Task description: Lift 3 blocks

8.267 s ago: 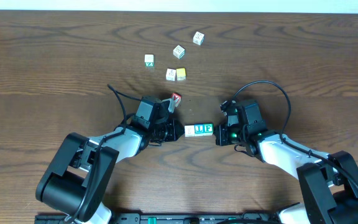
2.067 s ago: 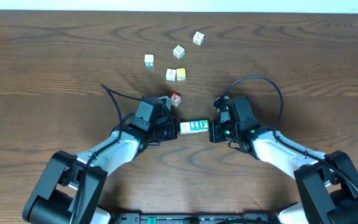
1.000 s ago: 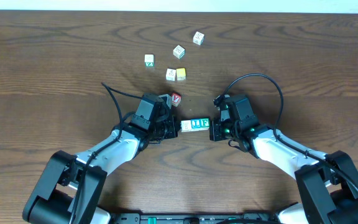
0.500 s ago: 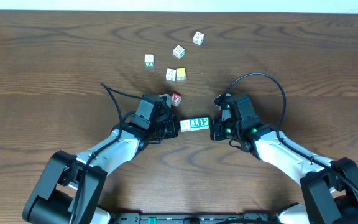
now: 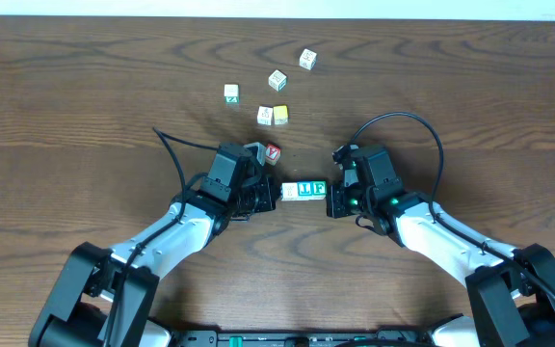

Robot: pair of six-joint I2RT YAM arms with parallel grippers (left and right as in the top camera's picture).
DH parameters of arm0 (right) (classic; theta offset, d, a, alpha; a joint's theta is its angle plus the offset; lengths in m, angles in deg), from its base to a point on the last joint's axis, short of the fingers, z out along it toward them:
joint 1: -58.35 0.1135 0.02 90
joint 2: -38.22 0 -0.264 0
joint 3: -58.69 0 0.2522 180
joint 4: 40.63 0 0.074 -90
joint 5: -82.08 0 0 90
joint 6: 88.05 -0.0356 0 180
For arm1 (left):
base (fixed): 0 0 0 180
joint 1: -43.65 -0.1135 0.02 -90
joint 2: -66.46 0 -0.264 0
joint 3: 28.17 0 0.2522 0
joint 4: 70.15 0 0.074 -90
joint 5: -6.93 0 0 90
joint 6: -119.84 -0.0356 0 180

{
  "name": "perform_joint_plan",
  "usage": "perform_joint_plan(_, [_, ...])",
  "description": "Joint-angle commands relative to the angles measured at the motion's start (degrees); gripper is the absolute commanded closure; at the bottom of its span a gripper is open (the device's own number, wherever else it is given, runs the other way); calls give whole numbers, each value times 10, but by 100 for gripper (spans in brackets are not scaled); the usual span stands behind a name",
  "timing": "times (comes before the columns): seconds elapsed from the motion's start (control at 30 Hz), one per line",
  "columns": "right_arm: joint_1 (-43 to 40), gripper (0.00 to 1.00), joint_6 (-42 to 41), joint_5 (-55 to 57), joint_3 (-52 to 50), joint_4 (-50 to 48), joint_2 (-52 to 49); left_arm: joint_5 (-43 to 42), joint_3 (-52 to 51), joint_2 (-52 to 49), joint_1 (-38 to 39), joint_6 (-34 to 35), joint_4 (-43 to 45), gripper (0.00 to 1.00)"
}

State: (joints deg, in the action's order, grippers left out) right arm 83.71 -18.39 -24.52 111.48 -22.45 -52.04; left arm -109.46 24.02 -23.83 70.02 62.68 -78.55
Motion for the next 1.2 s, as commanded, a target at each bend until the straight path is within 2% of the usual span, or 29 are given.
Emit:
perform_joint_plan(0.0, [43,99,7,-178,43,-6,16,-104,47,17,35,5,22,93])
perform_joint_plan(1.17, [43,99,16,-173,52,14,38,-104,55,17,40,2,-1,93])
